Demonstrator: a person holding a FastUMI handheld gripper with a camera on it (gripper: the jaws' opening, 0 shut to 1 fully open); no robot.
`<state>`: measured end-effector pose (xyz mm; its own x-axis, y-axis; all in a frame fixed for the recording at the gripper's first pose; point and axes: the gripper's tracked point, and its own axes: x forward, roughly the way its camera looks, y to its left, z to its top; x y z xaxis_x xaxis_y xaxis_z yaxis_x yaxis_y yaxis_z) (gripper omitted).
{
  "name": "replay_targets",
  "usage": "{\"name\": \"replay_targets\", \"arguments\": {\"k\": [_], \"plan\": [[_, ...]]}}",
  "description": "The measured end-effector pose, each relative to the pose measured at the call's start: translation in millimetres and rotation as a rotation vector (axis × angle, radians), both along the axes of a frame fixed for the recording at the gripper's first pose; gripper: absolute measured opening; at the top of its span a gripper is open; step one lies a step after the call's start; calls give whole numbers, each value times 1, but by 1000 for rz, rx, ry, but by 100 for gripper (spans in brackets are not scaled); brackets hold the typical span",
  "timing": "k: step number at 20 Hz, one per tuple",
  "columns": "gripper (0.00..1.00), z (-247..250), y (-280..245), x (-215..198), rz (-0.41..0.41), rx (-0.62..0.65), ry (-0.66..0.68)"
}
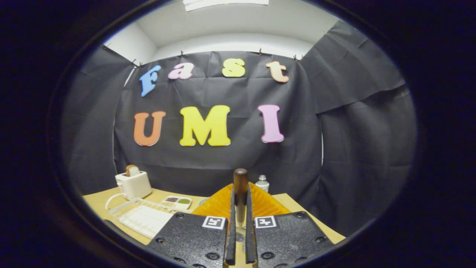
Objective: Take the plate from the dish rack, then take the spoon from the basket and place it into the plate.
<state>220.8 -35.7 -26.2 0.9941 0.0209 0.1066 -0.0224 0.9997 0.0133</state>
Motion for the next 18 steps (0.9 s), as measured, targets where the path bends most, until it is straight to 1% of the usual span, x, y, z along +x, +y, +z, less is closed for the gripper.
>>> {"name": "replay_targets", "arguments": {"k": [2,5,8,10,13,15,18], "plan": [[15,1,24,-33,26,14,12],[16,-10,57,-78,68,59,78],[16,-35,84,-108,109,67,124],[16,-59,96,-126,119,70,147],[16,-98,111,-145,118,72,196],[16,-121,113,-148,96,74,239],[16,-147,123,-141,85,97,252]]}}
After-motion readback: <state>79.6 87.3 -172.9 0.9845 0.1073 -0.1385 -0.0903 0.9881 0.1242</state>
